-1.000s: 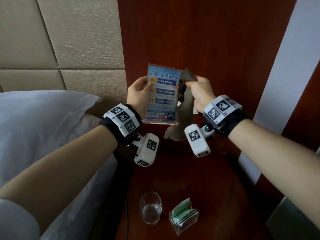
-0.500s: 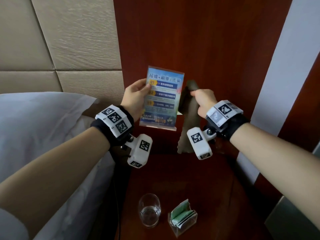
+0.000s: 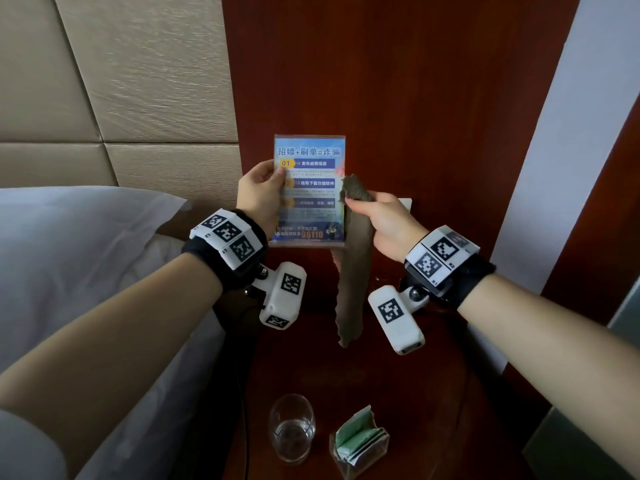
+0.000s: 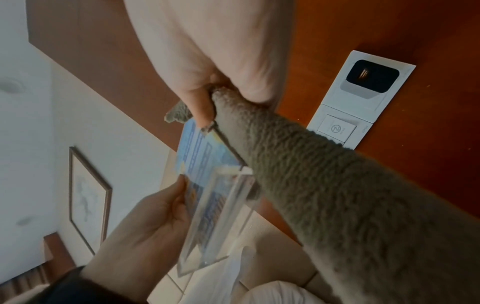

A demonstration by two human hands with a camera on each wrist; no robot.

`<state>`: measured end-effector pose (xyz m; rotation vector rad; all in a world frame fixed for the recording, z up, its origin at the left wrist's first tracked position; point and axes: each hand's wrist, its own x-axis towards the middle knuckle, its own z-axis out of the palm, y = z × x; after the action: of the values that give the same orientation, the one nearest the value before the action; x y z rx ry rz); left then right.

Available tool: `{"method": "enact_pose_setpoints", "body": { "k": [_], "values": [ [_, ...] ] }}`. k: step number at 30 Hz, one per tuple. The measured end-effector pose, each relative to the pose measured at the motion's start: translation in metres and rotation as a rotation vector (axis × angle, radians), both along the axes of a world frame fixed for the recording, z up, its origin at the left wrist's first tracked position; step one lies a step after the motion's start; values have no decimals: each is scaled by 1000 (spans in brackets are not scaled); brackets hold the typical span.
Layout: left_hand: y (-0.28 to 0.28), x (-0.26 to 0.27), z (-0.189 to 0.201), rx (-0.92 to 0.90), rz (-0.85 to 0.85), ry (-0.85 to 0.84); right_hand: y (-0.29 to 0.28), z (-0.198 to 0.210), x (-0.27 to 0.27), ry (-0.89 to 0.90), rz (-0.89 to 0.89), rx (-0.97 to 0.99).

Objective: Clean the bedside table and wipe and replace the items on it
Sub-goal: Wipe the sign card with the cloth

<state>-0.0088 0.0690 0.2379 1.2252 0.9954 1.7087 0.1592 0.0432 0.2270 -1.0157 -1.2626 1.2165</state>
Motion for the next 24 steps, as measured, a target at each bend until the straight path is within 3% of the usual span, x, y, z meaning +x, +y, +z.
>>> {"method": "enact_pose_setpoints", "body": {
  "k": [2, 5, 9, 13, 15, 16, 20, 22, 24],
  "values": [
    [4, 0, -6, -58, 22, 43, 0, 1, -3, 0, -4, 11],
    [9, 3, -15, -163, 92, 296, -2, 8, -12, 23, -17, 25],
    [8, 15, -21, -224, 53, 382, -4, 6, -26, 13, -64, 17],
    [6, 14, -13, -311, 249, 872, -5, 0, -28, 38, -58, 3],
    [5, 10, -9, -301, 236, 992, -6, 1, -29, 41, -52, 14],
    [5, 8, -7, -284, 170, 943, -6, 2, -30, 41, -61, 30],
    [-10, 10, -7, -314, -276, 374, -8, 9, -34, 25, -81, 83],
    [-13, 9, -5, -306, -395, 242, -10, 10, -35, -23, -53, 118],
    [-16, 8, -3, -285, -409, 159, -13, 8, -36, -119, -24, 176]
  ]
}}
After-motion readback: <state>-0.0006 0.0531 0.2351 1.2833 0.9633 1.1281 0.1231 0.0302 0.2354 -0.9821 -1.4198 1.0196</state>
